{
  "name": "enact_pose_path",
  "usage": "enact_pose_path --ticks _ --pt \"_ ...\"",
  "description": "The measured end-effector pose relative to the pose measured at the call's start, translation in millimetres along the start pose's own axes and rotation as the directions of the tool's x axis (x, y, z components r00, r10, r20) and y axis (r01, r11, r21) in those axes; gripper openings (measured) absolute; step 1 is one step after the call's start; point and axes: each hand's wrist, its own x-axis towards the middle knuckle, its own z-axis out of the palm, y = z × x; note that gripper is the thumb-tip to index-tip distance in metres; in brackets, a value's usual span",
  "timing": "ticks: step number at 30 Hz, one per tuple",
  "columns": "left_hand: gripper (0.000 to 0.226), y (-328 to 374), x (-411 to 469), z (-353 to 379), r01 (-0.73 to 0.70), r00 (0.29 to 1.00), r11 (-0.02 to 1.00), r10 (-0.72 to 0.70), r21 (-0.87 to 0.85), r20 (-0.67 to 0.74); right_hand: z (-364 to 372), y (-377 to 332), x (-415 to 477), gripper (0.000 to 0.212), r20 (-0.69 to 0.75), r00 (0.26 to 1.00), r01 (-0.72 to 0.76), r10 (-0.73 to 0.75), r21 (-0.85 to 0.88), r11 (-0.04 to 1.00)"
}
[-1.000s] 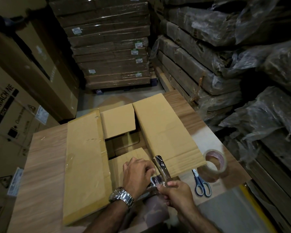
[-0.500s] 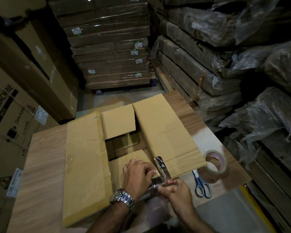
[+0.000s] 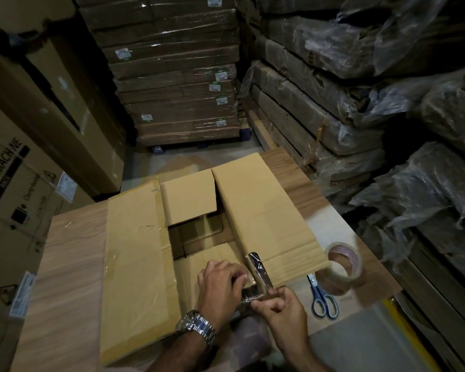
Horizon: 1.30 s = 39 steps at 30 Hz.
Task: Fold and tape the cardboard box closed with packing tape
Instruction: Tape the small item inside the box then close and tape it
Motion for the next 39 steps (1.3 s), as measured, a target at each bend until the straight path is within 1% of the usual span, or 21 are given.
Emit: enact_pose_path --ticks 6,16,20,24,33,39 --pt "0.012 -1.8 4.0 -7.9 0.005 0.999 0.998 -0.003 -0.055 0.035 -1.5 -1.0 0.6 0.044 0.04 0.999 -0.009 0.008 0.031 0.999" --pt "0.011 -3.0 4.3 -17.2 -0.032 0.995 0.998 0.037 -0.059 0.087 1.4 -6.8 -5.8 0.047 0.084 0.996 0.015 -0.021 0.072 0.997" --pt "0.016 -6.8 4.3 -22.3 -0.067 0.987 0.996 0.073 -0.052 0.142 4.1 -8.2 -7.9 0.049 0.078 0.996 0.035 -0.04 0.069 0.997" --pt "0.02 -10.0 3.4 -25.2 -0.075 0.981 0.996 0.081 -0.038 0.176 7.3 -2.5 -6.6 0.054 0.051 0.998 0.037 -0.04 0.061 0.997" --pt "0.022 -6.3 4.7 -26.1 -0.078 0.981 0.997 0.08 -0.018 0.177 8.9 7.4 -1.4 0.052 0.018 1.0 0.003 -0.004 0.087 0.996" --pt "0.022 -2.8 6.7 -25.9 -0.067 0.983 0.998 0.065 0.008 0.171 8.1 5.4 -2.0 0.051 0.023 1.0 -0.02 0.018 0.115 0.993"
